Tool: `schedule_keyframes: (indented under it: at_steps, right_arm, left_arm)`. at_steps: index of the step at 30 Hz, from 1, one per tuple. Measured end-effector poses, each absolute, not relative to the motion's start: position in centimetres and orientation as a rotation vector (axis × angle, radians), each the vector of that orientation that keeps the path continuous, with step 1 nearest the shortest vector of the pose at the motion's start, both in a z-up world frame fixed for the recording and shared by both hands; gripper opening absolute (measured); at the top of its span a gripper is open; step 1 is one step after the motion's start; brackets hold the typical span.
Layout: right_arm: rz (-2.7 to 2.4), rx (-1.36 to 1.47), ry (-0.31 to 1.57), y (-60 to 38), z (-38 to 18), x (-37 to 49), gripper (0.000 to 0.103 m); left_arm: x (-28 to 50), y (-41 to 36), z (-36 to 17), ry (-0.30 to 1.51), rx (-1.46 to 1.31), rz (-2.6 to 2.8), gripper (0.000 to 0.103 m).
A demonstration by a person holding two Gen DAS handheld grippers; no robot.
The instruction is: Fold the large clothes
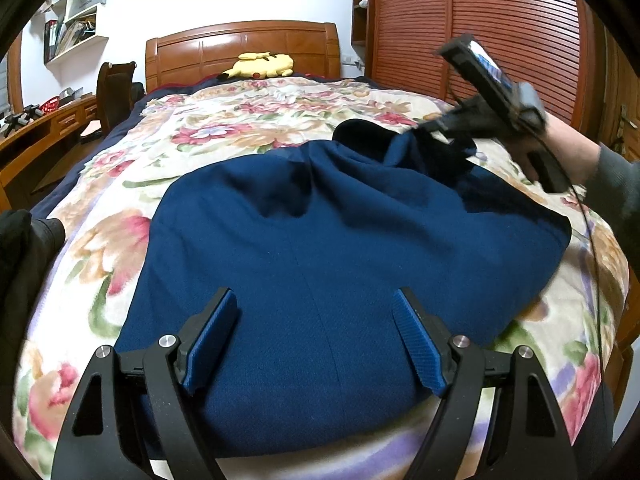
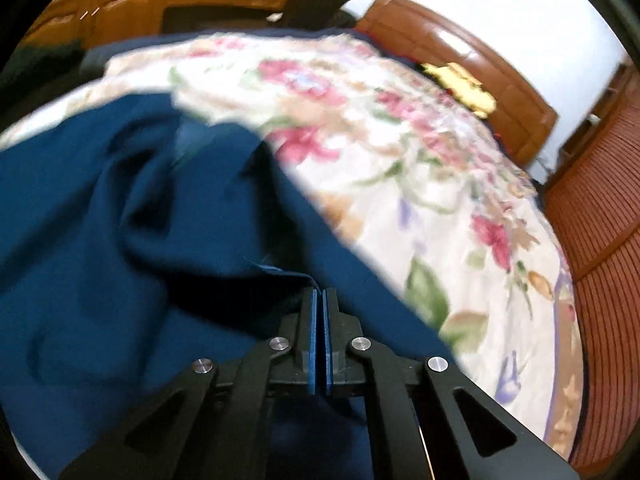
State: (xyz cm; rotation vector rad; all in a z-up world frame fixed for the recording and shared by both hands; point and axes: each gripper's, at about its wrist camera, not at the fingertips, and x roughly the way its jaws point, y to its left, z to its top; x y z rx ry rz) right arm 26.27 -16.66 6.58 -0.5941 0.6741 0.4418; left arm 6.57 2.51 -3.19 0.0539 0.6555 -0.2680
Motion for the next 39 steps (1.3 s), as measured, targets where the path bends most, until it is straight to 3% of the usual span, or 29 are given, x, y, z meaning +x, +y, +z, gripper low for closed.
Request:
schedule_keyframes:
  at_steps: [10,11,13,14,15,24,29,39]
  right_arm:
    - [-0.032,-0.365,0.689,-19.2,5.7,35.2,0.002]
    - [-0.035,-0.359,0.708,-19.5,5.4,35.5,0.007]
    - [-0.003,-0.347,0.740,-20.5,4.7,35.2,0.033]
    - [0.026,-0.340,0.742,-20.9,4.8,34.9,0.051]
    - [0.052,-0.330,0.739,-21.5,4.6,34.3,0.057]
    - [0.226,-0.234,0.783,-26.6,4.1,32.4,0.057]
    - [0.257,-0.219,0.780,-27.4,4.0,32.8,0.057]
    - [0.300,-0.223,0.807,-26.2,0.7,35.2,0.057]
  left_arm:
    - [6.9,3.2,-3.1,0.668,0.021,-0.265,0.081]
    - [6.8,3.2,-3.1,0.665,0.020,-0.265,0.081]
    - [6.8,3.4,-2.8,0.659,0.020,-0.267,0.081]
    - [6.7,3.6,-2.7,0.654,0.017,-0.264,0.081]
    - [6.6,3.9,-2.5,0.650,0.013,-0.263,0.081]
    - [8.8,7.3,0.9,0.637,-0.027,-0.244,0.081]
    - [13.7,9.2,2.0,0.672,0.037,-0.176,0.081]
    - [25.3,11.5,-1.8,0.805,0.068,-0.091,0.081]
